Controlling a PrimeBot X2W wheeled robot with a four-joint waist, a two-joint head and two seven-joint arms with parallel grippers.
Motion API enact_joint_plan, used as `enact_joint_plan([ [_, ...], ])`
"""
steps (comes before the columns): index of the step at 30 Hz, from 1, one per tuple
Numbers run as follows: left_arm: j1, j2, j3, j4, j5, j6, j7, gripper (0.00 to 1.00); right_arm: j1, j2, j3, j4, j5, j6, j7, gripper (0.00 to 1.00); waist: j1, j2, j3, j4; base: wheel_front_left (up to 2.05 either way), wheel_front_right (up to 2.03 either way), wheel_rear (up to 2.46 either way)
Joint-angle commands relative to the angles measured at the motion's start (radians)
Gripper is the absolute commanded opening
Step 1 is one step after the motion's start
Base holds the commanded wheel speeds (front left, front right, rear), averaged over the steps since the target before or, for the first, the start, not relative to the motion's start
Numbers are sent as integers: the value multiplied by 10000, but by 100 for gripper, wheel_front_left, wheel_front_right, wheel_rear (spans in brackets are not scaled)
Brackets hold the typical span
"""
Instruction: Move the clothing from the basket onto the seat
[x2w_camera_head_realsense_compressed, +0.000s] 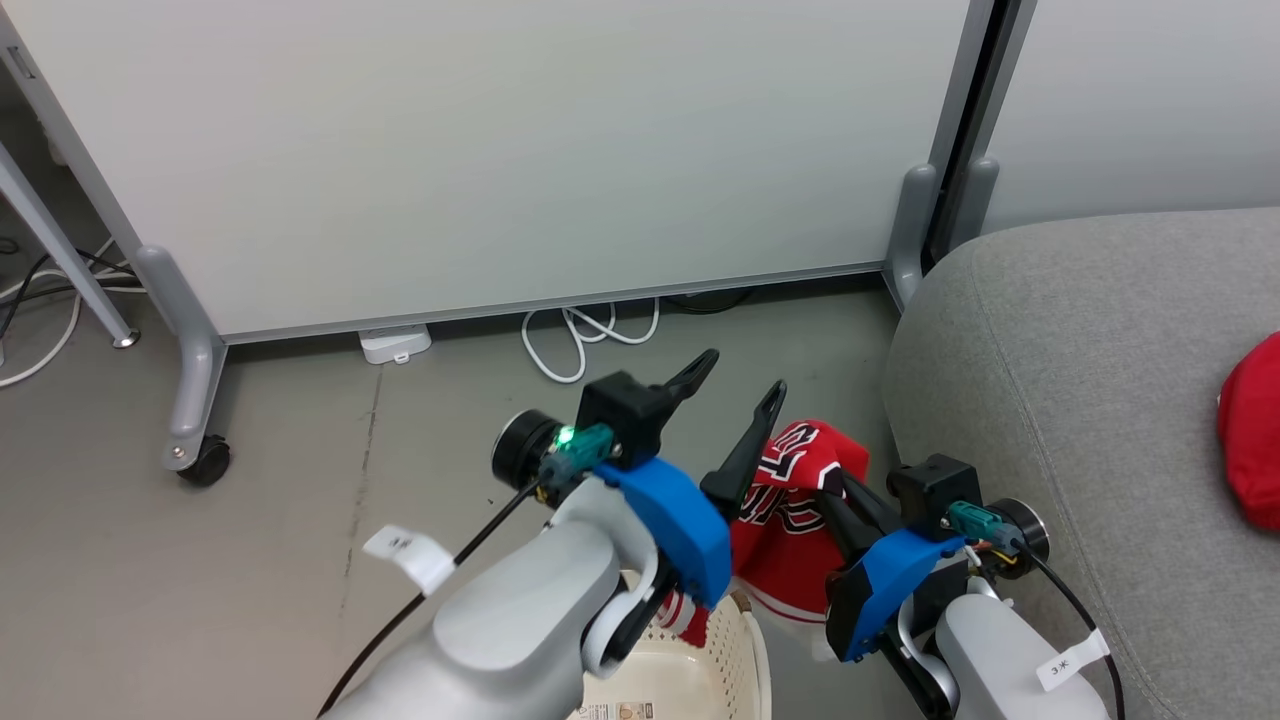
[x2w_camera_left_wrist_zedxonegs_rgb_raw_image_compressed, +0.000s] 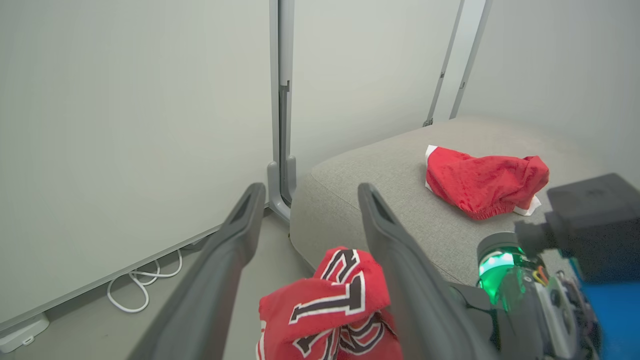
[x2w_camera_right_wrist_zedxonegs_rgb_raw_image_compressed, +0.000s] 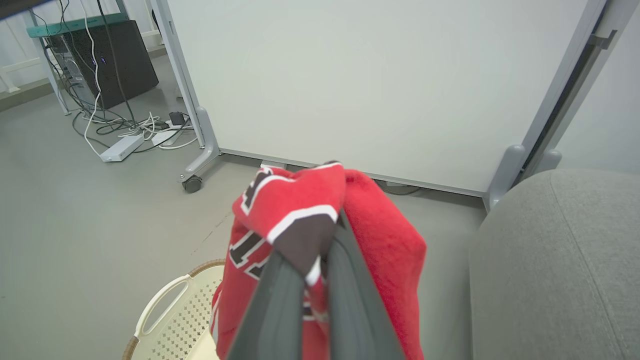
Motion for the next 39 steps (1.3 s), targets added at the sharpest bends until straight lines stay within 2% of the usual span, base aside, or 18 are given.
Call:
enact_joint_plan([
  [1,451,199,408,-298,484,-73,-42,100,150,-37,-86,-133,-81,5,-50,0,0,-1,17,24,0,0,0],
  [5,1464,451,1530,-1220,1713,-204,-44,100,257,-74,-249,-327,-166,5,-50,0,0,-1,59,74,0,0,0],
  [9,2545,618,2610,-2016,2890,-512,-45,100,365,-81,-348,-456,-230,5,-51,0,0,-1,84,91,0,0,0],
  [18,4598,600,4580,-3072,4955,-1075,-47,100,481,-97,-468,-613,-316,5,-51,0,0,-1,64,78,0,0,0],
  [29,5852,296,5935,-3306,6111,-1492,-47,100,618,-82,-478,-800,-275,5,-4,0,0,-1,65,51,0,0,0],
  [39,5986,61,6284,-3229,6444,-1589,-46,100,674,-115,-561,-906,-358,5,43,0,0,-1,108,-47,0,0,0],
])
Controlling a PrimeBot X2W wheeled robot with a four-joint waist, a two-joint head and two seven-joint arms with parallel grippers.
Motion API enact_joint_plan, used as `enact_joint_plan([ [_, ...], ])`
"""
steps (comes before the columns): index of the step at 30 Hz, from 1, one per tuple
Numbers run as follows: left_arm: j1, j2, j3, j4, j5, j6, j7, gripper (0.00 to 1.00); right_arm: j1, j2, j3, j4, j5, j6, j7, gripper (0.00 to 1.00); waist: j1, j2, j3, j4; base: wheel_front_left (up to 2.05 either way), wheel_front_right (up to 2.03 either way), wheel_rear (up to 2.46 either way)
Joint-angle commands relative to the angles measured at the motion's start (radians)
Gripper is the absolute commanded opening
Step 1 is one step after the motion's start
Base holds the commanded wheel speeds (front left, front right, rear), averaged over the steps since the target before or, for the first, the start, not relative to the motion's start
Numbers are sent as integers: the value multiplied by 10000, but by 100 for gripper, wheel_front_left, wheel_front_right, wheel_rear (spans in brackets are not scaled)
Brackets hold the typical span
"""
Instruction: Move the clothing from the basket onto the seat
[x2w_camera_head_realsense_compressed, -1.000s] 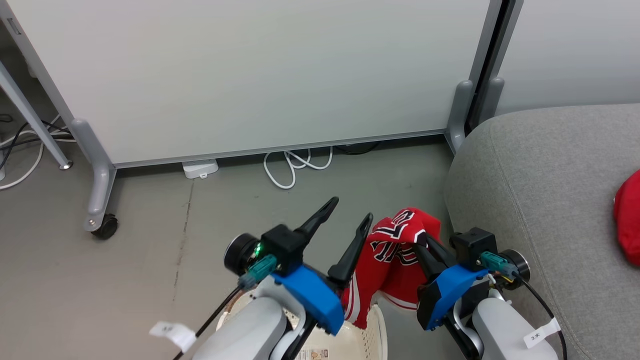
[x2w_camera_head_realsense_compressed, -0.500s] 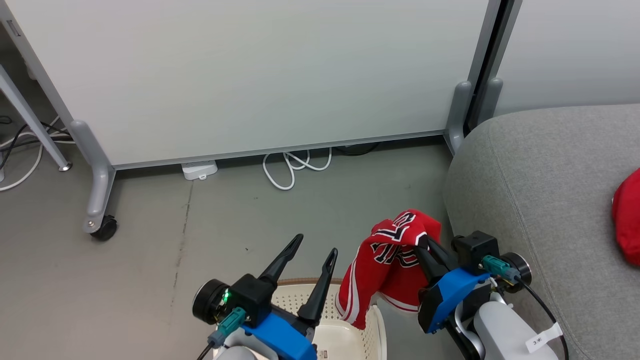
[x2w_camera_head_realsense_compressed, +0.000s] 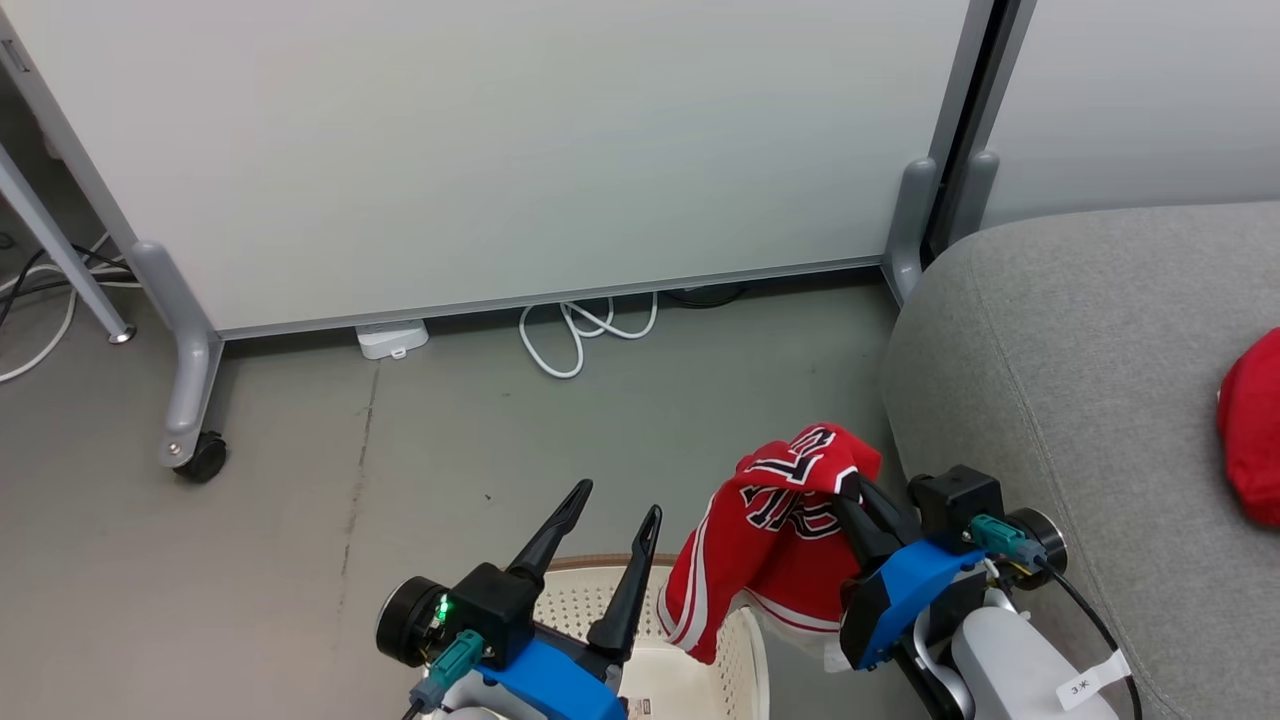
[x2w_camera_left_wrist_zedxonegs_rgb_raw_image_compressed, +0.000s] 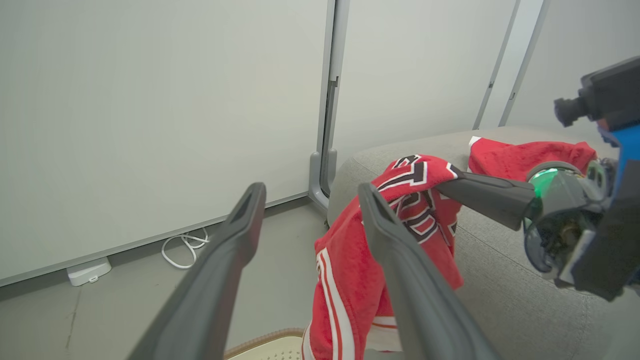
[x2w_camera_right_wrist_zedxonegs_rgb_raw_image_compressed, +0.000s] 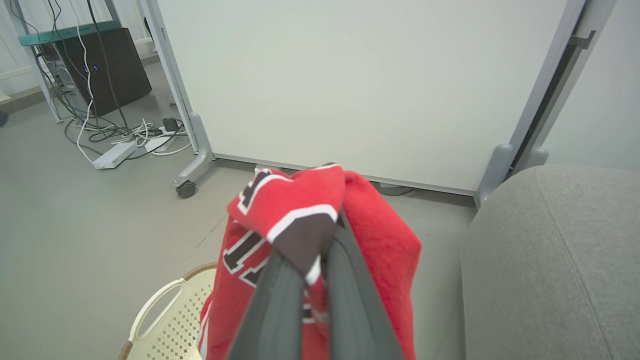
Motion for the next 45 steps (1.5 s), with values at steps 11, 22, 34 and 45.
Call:
enact_joint_plan([
  [11,-188,-6,-73,-70,-7,-72,-47,100,-40,12,-13,-288,-60,5,-13,0,0,0,209,-1057,0,0,0],
  [22,-304,49,-155,-110,-27,-51,-48,100,-78,59,-3,-493,-98,5,-36,0,0,0,364,-2693,0,0,0],
  [34,-573,141,-408,-183,-90,-52,-47,100,15,88,-103,-633,-64,5,-61,0,0,0,635,-4242,0,0,0],
  [45,-662,268,-536,-226,-134,-52,-47,100,74,167,-52,-725,11,5,-81,0,0,0,768,-5289,0,0,0],
])
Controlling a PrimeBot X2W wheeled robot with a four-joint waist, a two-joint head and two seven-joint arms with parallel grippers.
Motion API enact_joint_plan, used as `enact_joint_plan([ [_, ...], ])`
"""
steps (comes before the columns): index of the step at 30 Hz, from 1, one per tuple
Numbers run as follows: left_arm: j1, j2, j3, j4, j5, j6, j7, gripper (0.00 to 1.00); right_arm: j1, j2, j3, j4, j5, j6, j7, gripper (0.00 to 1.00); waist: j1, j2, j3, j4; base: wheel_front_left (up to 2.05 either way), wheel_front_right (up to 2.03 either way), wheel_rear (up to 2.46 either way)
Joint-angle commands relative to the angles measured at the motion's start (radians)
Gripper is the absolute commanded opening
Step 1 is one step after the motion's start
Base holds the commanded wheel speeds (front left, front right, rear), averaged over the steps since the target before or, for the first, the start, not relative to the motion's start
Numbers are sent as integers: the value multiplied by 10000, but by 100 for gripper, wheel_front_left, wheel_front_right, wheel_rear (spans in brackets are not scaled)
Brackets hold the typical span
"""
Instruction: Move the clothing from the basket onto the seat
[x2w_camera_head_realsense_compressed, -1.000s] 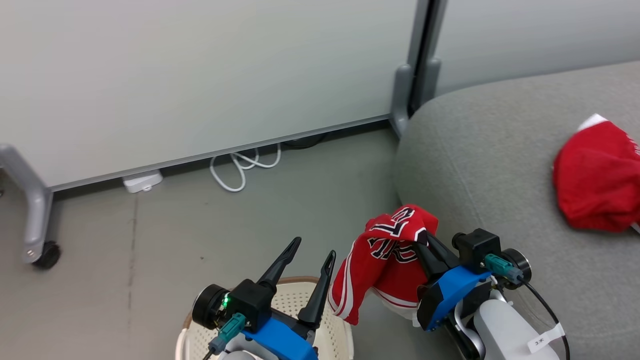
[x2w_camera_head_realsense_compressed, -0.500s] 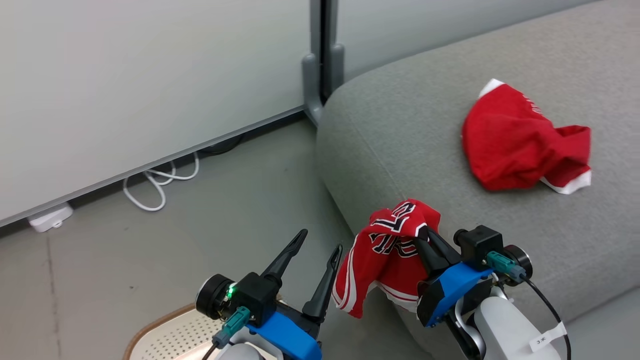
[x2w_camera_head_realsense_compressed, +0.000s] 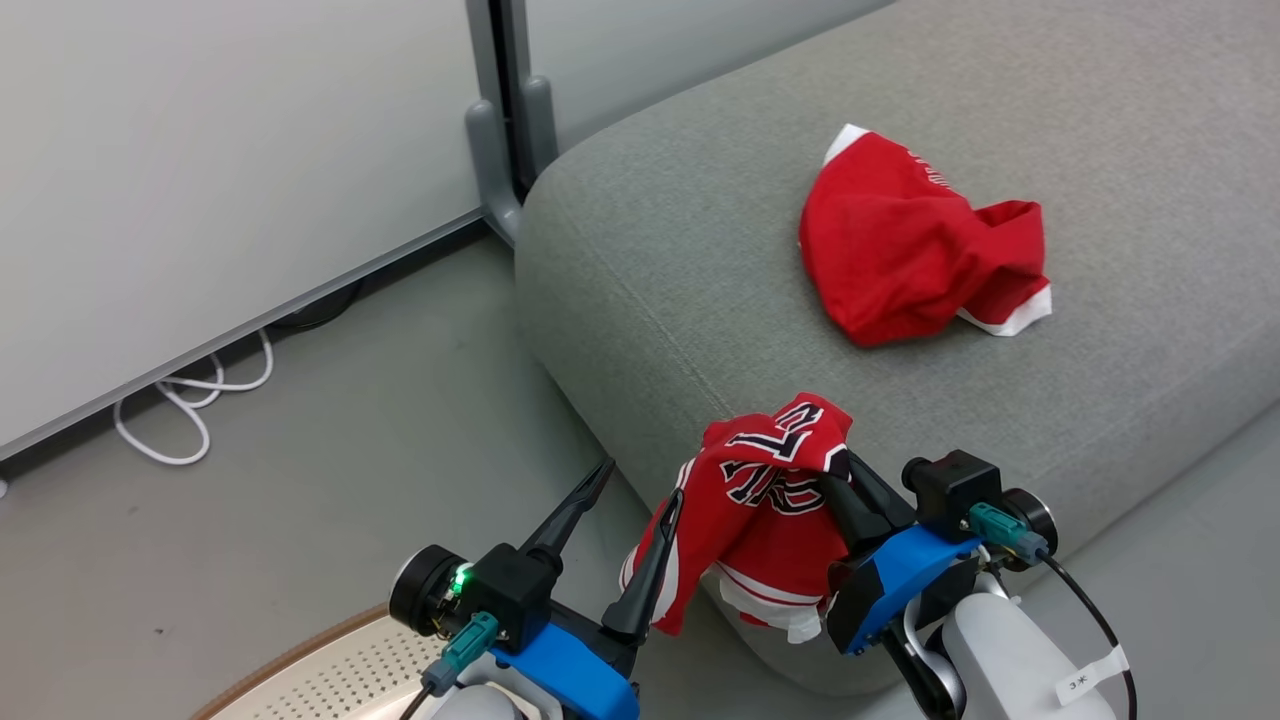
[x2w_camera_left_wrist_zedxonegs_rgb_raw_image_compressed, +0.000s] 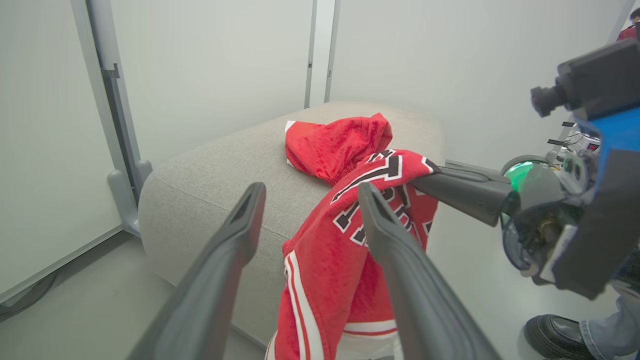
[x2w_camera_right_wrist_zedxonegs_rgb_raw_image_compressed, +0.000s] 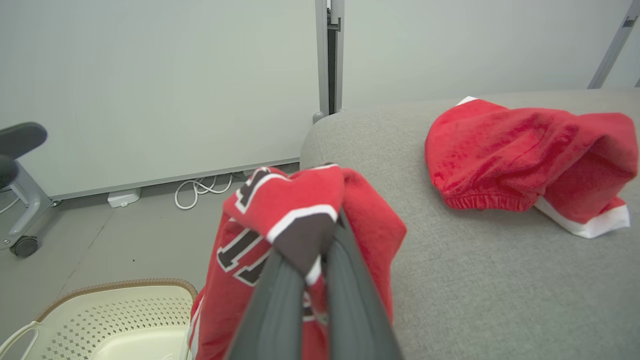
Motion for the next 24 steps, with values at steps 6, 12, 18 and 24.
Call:
enact_joint_plan([
  [6,-280,88,-179,34,-77,-14,-47,100,165,54,-125,-79,20,5,-63,0,0,-1,97,-396,0,0,0],
  [12,-433,83,-380,114,-180,-14,-47,100,277,56,-336,-149,-113,5,-64,0,0,-1,91,-409,0,0,0],
  [18,-400,118,-433,99,-244,-13,-47,100,291,77,-431,-226,-15,5,-68,0,0,-1,75,-394,0,0,0],
  [24,-335,182,-331,19,-183,-13,-47,100,55,89,-466,-321,-52,5,-68,0,0,-1,197,-407,0,0,0],
])
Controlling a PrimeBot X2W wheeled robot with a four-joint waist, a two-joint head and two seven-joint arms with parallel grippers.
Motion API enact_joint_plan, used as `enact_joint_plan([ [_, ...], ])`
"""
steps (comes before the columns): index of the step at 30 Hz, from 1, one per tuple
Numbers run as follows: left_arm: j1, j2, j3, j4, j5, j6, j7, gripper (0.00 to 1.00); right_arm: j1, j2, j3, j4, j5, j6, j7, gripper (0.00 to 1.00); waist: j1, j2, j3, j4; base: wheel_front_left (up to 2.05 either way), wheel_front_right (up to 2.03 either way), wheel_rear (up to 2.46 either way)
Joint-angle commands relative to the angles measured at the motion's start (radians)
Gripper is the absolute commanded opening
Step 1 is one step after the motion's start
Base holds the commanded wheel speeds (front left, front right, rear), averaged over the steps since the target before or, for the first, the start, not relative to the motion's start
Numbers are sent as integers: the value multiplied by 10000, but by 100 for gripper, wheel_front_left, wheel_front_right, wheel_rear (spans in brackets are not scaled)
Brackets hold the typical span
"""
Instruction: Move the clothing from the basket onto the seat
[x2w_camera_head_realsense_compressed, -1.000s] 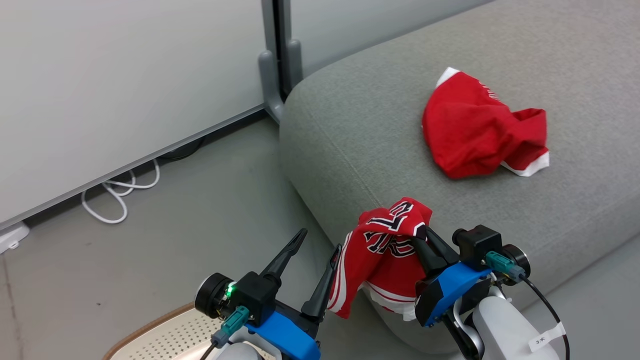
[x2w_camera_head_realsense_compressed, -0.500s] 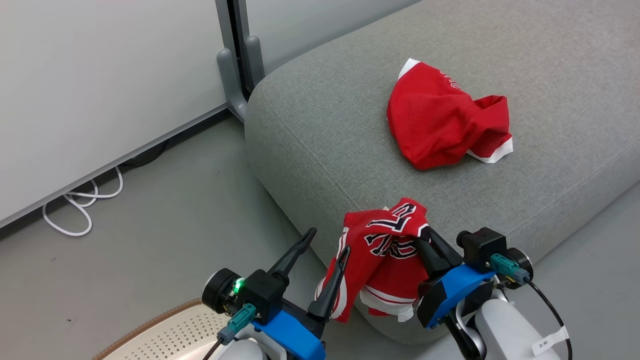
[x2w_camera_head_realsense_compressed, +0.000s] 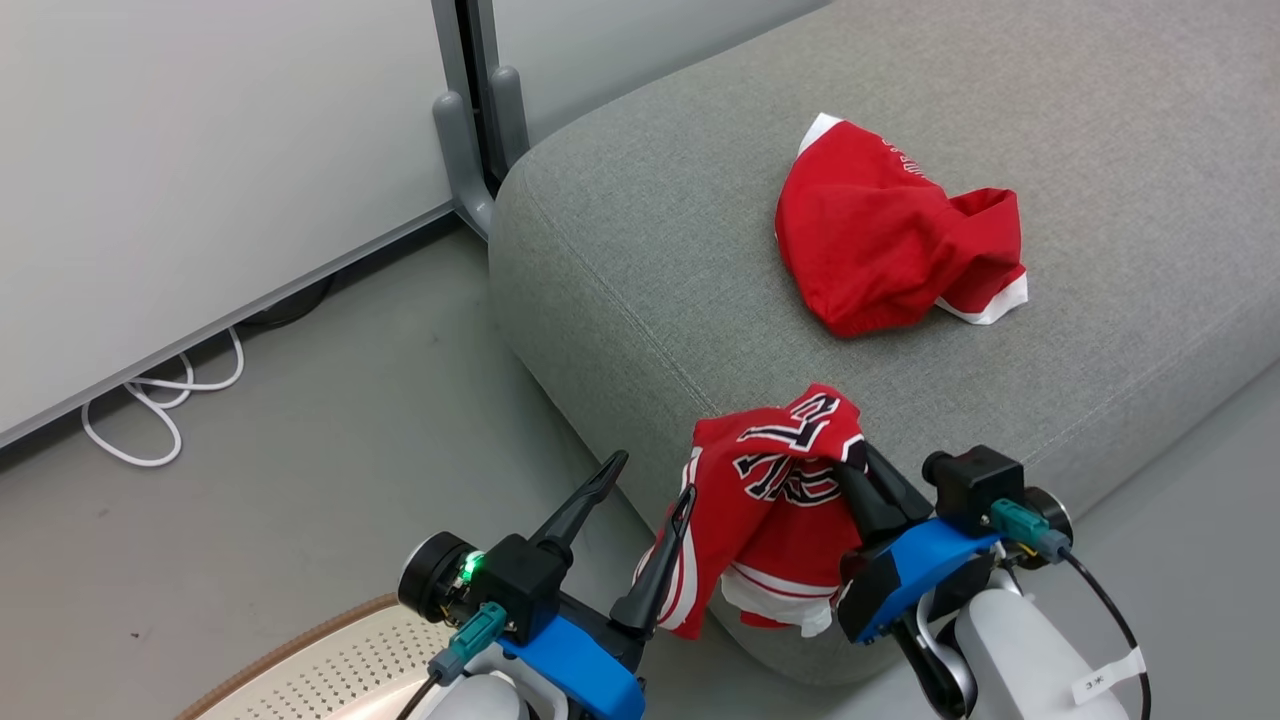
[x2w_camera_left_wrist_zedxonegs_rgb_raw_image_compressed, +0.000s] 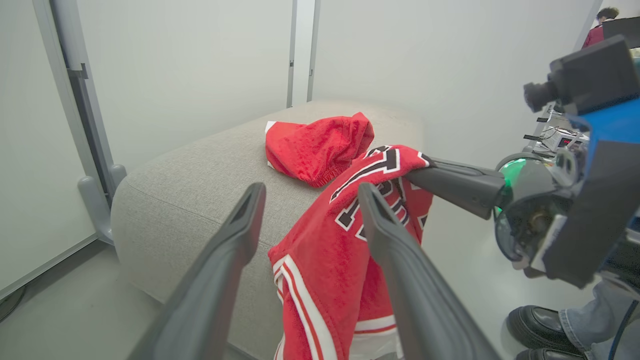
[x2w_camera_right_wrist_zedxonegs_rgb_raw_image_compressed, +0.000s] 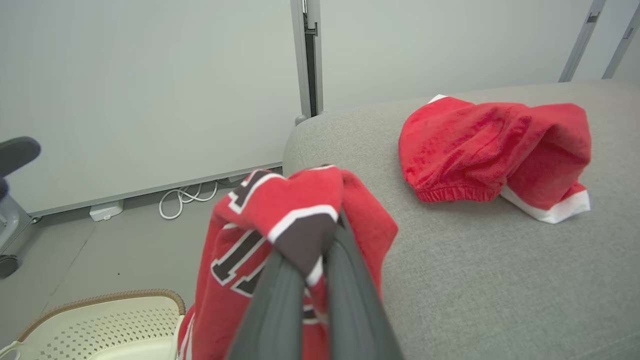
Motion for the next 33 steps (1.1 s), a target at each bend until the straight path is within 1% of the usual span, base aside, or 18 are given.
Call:
enact_joint_plan([
  [1,-24,84,53,-70,30,-11,-47,100,-187,33,-112,-110,25,5,-54,0,0,-1,84,-12,0,0,0],
  [6,-135,176,108,-249,164,-11,-47,100,-751,29,-212,-227,209,5,-53,0,0,-1,453,-32,0,0,0],
  [11,-376,476,127,-502,374,-13,-49,100,-1825,-170,-561,-394,491,5,146,0,0,-1,1157,-34,0,0,0],
  [15,-504,714,197,-789,495,-11,-47,100,-2879,-187,-1258,-386,862,5,304,0,0,-1,1857,-99,0,0,0],
  [19,-735,1083,99,-1141,678,-13,-47,100,-4112,-368,-1955,-256,1091,5,412,0,0,-1,2619,-28,0,0,0],
  [24,-1179,1576,-86,-1591,911,-13,-47,100,-5490,-793,-2876,-14,1059,5,482,0,0,-1,3569,180,0,0,0],
  [27,-1440,1909,-96,-1942,1055,-11,42,100,-6229,-1169,-3541,16,1062,5,499,0,0,-1,4160,280,0,0,0],
  [29,-1588,2111,-61,-2250,1154,-8,157,100,-6664,-1409,-3926,45,1020,5,490,0,0,-1,4535,328,0,0,0],
  [30,-1588,2111,-61,-2250,1154,-8,157,100,-6664,-1409,-3926,45,1020,5,490,0,0,-1,4535,328,0,0,0],
  [33,-1725,2404,-29,-2792,1300,45,382,100,-7197,-1756,-4671,118,757,5,393,0,0,-1,5048,381,0,0,0],
])
